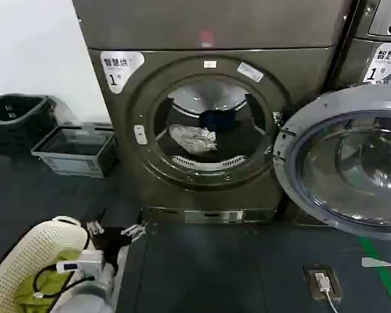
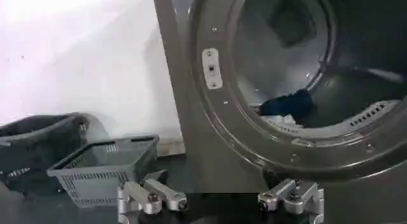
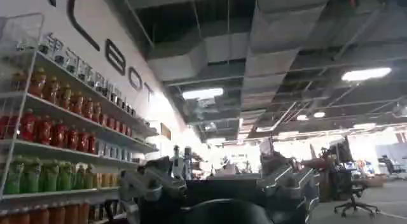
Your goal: Grasp the clothes from the dryer.
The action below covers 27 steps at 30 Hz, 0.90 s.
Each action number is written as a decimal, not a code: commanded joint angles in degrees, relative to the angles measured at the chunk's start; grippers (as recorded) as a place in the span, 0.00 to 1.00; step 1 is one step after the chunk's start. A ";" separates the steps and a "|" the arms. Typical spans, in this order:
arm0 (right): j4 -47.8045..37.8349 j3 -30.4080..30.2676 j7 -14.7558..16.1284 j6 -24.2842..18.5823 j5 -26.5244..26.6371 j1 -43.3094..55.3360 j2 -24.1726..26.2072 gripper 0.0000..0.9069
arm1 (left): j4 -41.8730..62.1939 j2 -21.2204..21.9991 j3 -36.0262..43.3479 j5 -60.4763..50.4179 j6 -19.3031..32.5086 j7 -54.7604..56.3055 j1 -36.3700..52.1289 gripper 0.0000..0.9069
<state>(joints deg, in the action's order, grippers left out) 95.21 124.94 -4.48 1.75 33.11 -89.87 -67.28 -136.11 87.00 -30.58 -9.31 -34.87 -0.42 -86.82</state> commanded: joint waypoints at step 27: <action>-1.30 -0.93 0.32 -4.14 0.11 -0.06 -0.26 1.00 | 0.20 0.15 0.09 -0.42 -0.10 -0.50 0.02 1.00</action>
<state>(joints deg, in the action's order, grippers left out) 93.95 124.00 -4.10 -2.16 33.20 -89.97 -67.52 -135.98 87.14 -30.52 -9.70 -35.01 -0.89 -86.82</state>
